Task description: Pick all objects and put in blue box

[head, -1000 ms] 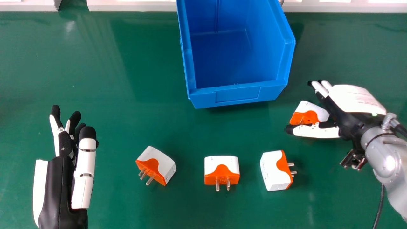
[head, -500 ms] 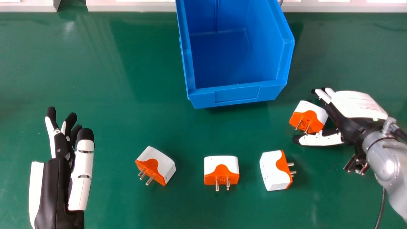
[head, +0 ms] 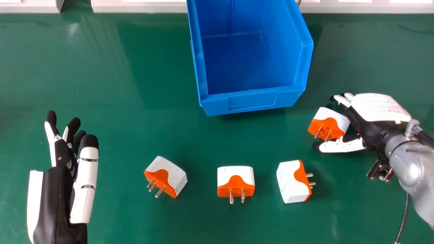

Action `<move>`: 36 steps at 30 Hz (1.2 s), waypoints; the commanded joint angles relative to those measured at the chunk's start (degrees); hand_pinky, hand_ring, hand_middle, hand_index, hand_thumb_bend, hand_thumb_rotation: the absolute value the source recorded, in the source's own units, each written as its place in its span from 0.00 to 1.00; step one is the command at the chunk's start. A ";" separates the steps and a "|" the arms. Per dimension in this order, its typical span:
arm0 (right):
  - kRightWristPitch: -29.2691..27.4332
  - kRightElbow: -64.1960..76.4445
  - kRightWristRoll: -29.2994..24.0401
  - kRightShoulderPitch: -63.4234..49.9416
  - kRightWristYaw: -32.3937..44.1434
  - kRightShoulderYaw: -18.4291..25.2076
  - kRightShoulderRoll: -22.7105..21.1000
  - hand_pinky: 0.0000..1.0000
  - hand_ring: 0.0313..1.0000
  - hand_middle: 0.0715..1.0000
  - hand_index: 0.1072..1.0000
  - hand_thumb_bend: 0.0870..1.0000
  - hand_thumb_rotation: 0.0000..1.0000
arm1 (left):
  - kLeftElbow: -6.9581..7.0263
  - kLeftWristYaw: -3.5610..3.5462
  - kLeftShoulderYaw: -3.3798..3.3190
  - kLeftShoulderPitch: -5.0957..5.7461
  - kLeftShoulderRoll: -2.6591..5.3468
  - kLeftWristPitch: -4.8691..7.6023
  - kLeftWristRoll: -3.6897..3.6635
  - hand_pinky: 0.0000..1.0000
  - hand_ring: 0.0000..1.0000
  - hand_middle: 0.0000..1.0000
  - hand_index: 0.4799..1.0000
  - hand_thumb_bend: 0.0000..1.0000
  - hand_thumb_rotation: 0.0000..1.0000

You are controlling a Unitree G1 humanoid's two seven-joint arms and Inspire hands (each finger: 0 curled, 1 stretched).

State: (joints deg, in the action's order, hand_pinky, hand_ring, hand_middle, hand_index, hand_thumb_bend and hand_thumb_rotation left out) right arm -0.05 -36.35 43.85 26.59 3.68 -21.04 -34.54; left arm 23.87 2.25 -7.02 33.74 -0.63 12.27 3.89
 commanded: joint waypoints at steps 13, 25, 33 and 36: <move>-0.85 -3.51 1.13 3.30 -1.46 -2.06 -0.30 0.79 0.87 0.90 0.87 0.48 0.70 | 2.69 -0.52 -0.34 0.87 -0.20 0.32 0.16 0.83 0.94 0.96 0.96 0.37 0.90; -0.96 -4.84 1.64 4.76 -2.28 -3.50 0.76 0.75 0.82 0.85 0.82 0.47 0.72 | 2.76 -0.46 -0.48 0.67 -0.28 0.29 0.88 0.81 0.93 0.96 0.96 0.36 0.90; -0.49 -9.92 3.34 7.60 -5.09 -6.05 1.73 0.69 0.74 0.77 0.74 0.46 0.74 | 3.80 -0.67 -0.23 0.76 -0.09 -1.00 0.57 0.81 0.93 0.96 0.96 0.37 0.90; 0.51 -9.11 5.35 7.36 -7.73 -7.29 1.41 0.59 0.62 0.62 0.59 0.43 0.78 | 4.13 -0.68 -0.28 0.83 -0.24 -1.25 0.90 0.81 0.93 0.96 0.96 0.37 0.90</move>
State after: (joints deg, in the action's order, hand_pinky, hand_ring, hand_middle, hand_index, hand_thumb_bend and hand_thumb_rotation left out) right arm -0.16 -45.39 48.16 33.57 -3.37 -27.75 -33.16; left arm 26.15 1.52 -7.09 34.46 -0.61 10.79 4.46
